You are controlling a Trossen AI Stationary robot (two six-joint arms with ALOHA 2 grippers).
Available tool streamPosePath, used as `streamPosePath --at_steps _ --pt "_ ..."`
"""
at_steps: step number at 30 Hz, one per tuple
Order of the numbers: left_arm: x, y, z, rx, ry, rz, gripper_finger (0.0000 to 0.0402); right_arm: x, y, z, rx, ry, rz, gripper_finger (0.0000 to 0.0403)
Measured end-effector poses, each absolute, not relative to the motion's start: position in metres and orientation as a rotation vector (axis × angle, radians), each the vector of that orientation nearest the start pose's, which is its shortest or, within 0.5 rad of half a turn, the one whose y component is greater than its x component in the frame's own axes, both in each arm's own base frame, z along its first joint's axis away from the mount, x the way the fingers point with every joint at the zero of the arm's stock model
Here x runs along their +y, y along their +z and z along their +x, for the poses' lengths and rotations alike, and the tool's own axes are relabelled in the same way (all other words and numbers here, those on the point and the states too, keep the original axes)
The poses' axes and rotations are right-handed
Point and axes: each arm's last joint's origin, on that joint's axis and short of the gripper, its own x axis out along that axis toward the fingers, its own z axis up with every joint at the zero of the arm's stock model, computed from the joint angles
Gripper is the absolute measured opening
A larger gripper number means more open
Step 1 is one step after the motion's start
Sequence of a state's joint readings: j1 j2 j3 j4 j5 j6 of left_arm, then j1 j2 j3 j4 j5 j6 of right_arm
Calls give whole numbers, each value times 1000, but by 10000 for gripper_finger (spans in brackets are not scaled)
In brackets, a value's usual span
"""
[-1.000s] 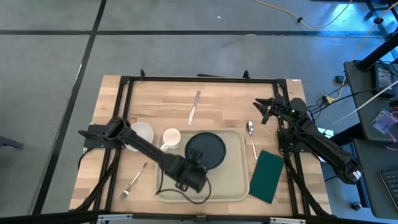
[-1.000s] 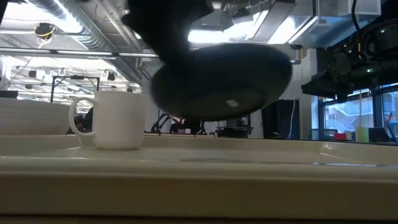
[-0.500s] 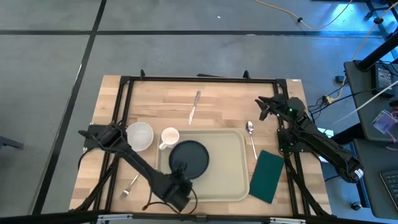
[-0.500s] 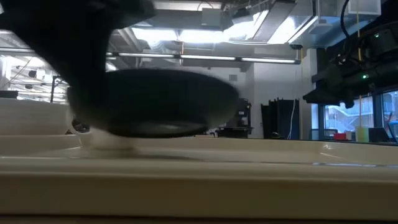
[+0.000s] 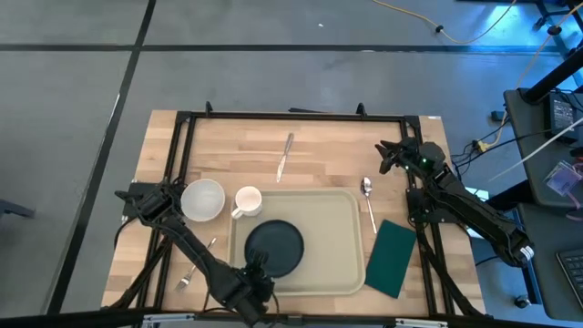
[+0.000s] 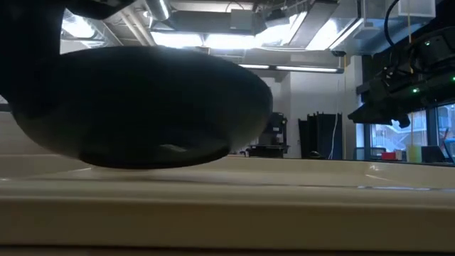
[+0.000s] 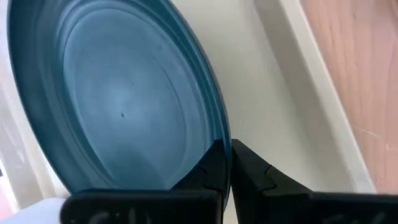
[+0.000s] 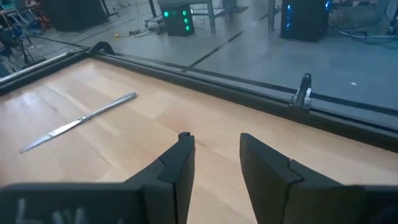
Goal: Set up tray
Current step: Put the black plate on the brown serving tray at the bottom of the white mug
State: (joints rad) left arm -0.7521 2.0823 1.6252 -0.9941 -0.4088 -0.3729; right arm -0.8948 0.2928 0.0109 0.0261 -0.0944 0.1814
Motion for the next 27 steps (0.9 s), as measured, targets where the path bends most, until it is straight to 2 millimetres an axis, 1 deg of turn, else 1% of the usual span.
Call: streamPosePath --at_steps 3,6,8,9,16,25,27 --pt "-270 180 303 1269 -102 473 4 -86 145 73 148 -818 319 129" --pt "-273 166 301 1320 -177 544 4 -86 145 73 148 -818 320 129" --pt "-274 157 301 1338 -181 574 5 -86 145 73 148 -818 320 129" --pt "-274 155 301 1339 -178 578 6 -86 145 73 148 -818 321 129" --pt "-273 156 302 1341 -161 561 25 -86 145 73 148 -818 321 129" --pt "-273 156 301 1347 -146 533 75 -86 145 73 148 -817 322 129" --pt "-272 160 300 1344 -147 528 83 -86 145 73 148 -817 321 129"
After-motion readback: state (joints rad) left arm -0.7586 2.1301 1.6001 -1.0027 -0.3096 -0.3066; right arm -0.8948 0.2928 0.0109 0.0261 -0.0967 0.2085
